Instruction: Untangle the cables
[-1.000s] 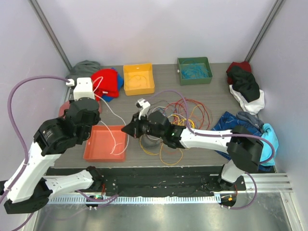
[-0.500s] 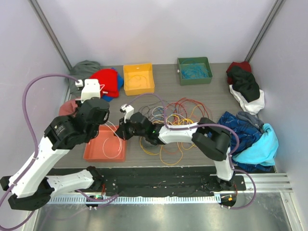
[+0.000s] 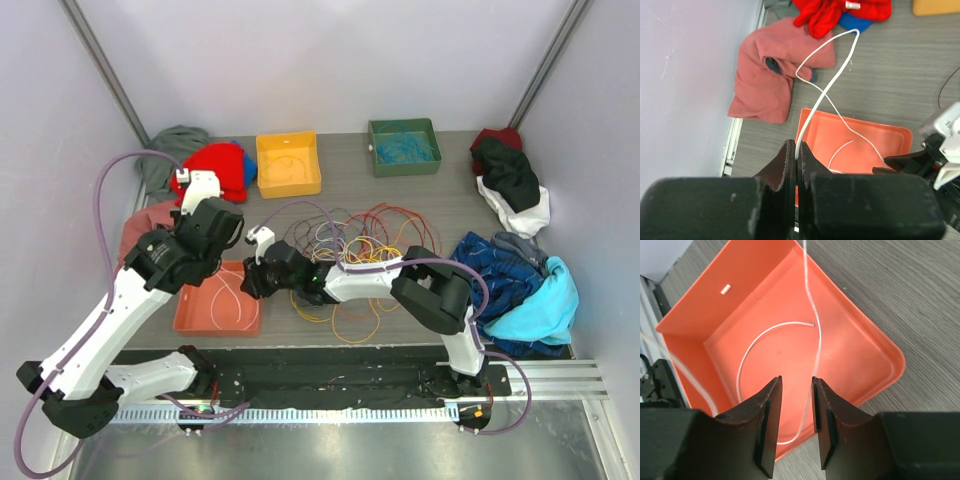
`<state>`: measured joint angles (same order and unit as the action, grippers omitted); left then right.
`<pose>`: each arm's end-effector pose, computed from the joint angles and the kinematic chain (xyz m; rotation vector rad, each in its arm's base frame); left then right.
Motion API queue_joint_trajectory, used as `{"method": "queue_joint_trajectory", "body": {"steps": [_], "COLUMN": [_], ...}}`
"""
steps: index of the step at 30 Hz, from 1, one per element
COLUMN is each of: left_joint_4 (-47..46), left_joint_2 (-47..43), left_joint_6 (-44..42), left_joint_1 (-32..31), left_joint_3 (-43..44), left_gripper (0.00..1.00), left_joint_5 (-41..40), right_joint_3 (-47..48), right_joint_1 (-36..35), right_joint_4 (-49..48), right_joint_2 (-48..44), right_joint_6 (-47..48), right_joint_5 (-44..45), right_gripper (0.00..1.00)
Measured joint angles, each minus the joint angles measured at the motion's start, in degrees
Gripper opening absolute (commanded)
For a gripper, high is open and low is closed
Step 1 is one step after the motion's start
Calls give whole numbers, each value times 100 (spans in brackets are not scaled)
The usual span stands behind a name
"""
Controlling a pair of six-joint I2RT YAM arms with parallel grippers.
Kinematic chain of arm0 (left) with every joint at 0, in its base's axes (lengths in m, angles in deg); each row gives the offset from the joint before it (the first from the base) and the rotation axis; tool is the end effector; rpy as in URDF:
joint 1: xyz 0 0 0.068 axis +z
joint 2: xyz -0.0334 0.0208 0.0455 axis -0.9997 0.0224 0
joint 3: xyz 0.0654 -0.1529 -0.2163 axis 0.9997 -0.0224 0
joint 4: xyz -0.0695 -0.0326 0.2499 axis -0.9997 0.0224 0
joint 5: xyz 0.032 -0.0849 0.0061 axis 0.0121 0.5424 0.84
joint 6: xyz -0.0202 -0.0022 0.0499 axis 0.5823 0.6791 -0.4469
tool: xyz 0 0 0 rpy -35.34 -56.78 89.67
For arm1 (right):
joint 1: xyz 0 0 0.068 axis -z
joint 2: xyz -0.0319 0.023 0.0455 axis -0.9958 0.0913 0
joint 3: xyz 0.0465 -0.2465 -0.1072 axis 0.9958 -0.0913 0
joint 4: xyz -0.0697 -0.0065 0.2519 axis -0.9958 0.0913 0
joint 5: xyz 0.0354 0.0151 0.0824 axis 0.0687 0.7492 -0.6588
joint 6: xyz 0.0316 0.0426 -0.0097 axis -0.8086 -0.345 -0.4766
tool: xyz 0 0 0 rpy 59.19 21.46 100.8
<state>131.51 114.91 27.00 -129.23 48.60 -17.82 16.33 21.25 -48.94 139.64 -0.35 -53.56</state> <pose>0.1425 -0.0849 0.3996 -0.1055 2.0898 0.4397 0.1995 0.4043 0.1765 -0.7609 2.0335 0.9877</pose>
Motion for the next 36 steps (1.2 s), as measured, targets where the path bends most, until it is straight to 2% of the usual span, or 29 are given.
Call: {"method": "queue_joint_trajectory", "body": {"steps": [8, 17, 27, 36], "left_joint_4": [-203, -348, -605, -837], "left_joint_2": [240, 398, 372, 769], "left_joint_6": [24, 177, 437, 619], "left_joint_1": [116, 118, 118, 155], "left_joint_3": [-439, -741, -1102, -1714], "left_gripper": [0, 0, 0, 0], "left_joint_5": [337, 632, 1412, 1757], "right_joint_3": [-221, -737, -750, -1150], "right_joint_1": [-26, -24, -24, -24], "right_joint_4": [284, 632, 787, 870], "right_joint_2": [-243, -776, -1722, -2787], "right_joint_6": [212, 216, 278, 326], "right_joint_5": [387, 627, 800, 1443], "right_gripper": [38, 44, 45, 45]}}
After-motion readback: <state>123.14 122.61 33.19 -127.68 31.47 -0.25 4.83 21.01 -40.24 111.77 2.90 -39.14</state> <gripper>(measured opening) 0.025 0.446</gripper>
